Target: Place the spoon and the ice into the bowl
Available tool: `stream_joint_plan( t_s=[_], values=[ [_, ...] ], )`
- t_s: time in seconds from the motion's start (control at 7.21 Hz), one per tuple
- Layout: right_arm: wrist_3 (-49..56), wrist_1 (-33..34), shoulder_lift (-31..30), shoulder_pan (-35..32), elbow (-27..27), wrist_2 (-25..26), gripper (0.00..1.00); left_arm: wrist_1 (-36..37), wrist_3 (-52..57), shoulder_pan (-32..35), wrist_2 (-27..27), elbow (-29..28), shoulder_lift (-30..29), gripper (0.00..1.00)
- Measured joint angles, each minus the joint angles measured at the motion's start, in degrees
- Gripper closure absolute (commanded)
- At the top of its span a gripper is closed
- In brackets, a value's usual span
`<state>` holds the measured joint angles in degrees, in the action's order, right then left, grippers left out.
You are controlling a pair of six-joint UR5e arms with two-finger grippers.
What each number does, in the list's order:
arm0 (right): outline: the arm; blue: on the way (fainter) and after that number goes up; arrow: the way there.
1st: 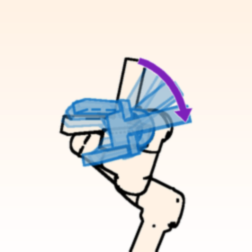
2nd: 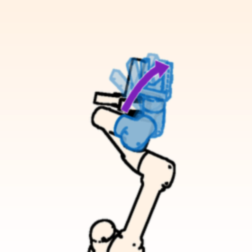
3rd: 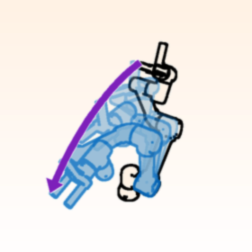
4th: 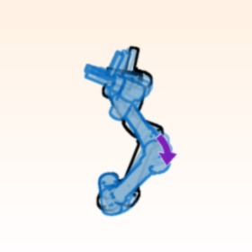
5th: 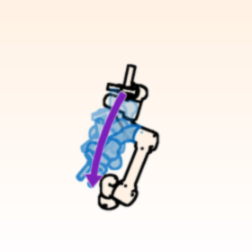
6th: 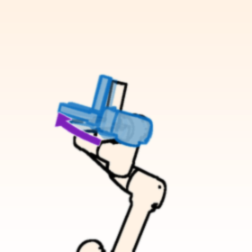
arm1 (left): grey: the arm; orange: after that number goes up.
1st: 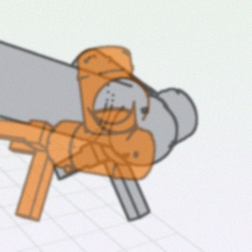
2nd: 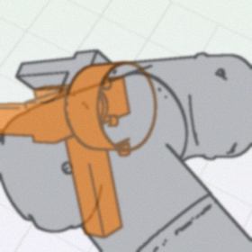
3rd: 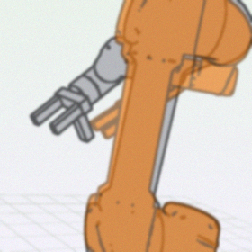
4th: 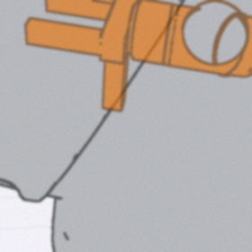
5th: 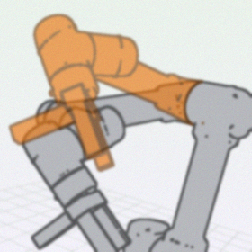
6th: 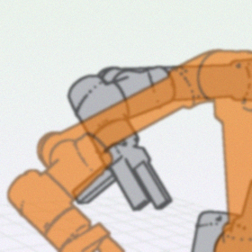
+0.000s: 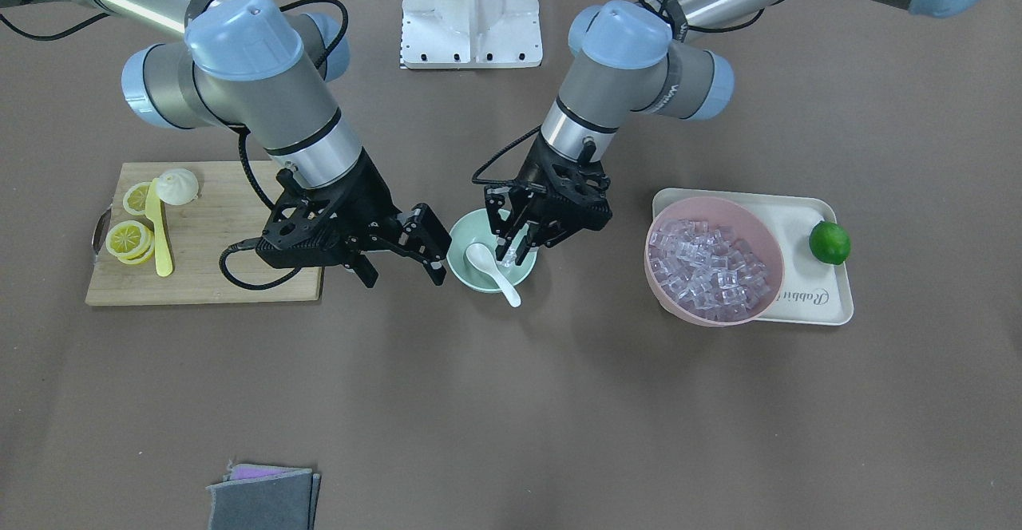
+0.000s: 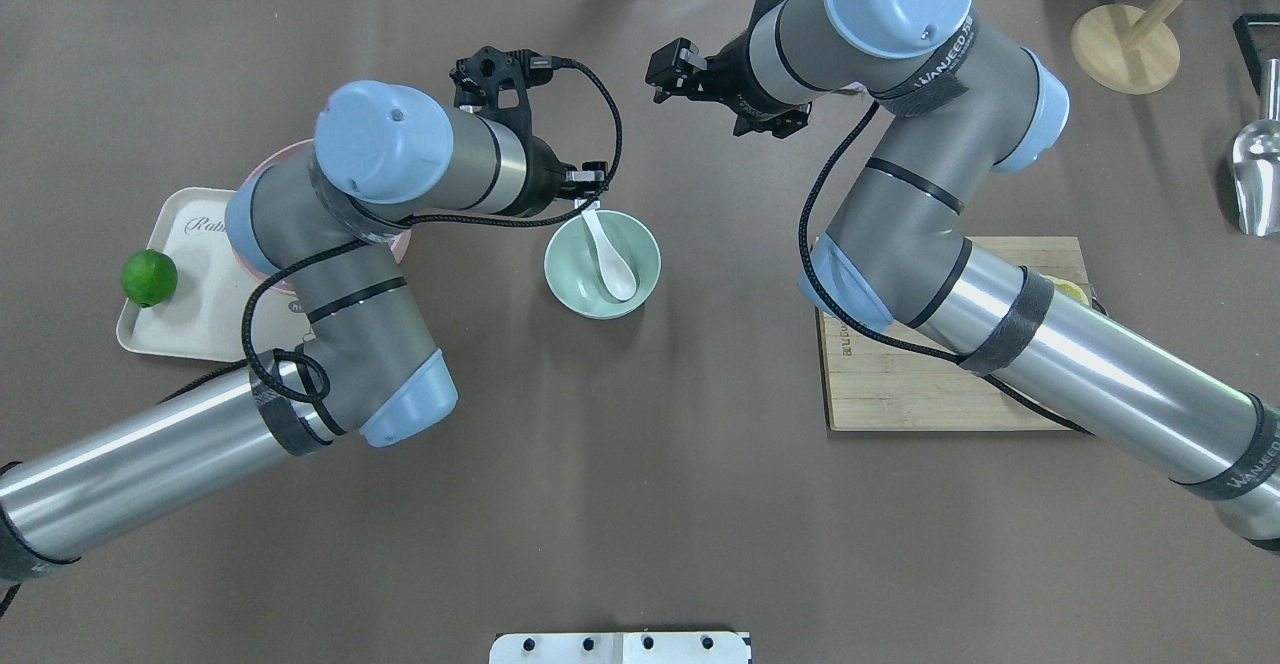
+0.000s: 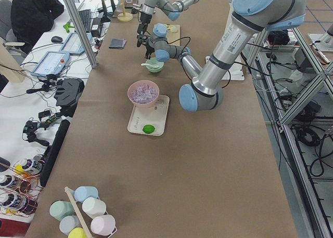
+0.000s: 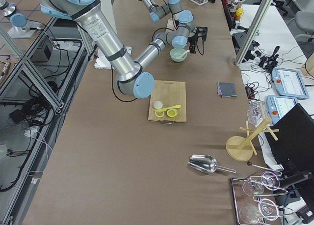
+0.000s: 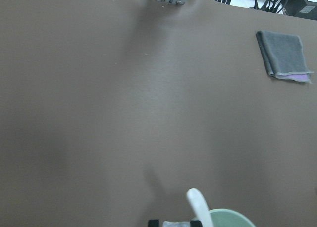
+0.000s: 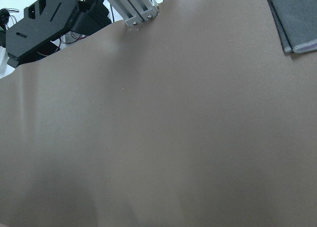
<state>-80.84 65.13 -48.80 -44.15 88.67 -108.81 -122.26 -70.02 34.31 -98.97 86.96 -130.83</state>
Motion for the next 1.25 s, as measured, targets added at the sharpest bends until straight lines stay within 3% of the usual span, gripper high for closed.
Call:
stream_joint_plan(
  t_s=[0.14,0.28,0.42,0.83,0.97,1.25],
  values=[
    [0.04,0.00,-0.14,-0.08,-0.04,0.02,0.00,0.00,-0.19,-2.19,1.92,-0.60,-0.18,1.00],
    [0.05,0.00,-0.25,-0.11,-0.05,0.06,0.00,0.12,-0.28,-3.79,2.79,-0.99,-0.18,0.62],
    [0.04,0.00,-0.42,-0.14,-0.03,0.08,0.00,0.33,-0.34,-4.66,3.11,-1.12,-0.10,0.03],
    [-0.02,0.04,-0.73,-0.35,0.35,-0.09,0.00,2.41,0.11,-4.94,5.17,0.46,0.61,0.02],
    [0.25,0.96,-0.99,-1.40,0.73,-1.42,0.00,6.96,0.89,-4.10,5.55,5.50,1.99,0.02],
    [8.53,10.26,-4.85,-5.57,7.22,-5.76,0.00,26.36,10.83,1.42,3.26,22.16,4.55,0.02]
  ],
)
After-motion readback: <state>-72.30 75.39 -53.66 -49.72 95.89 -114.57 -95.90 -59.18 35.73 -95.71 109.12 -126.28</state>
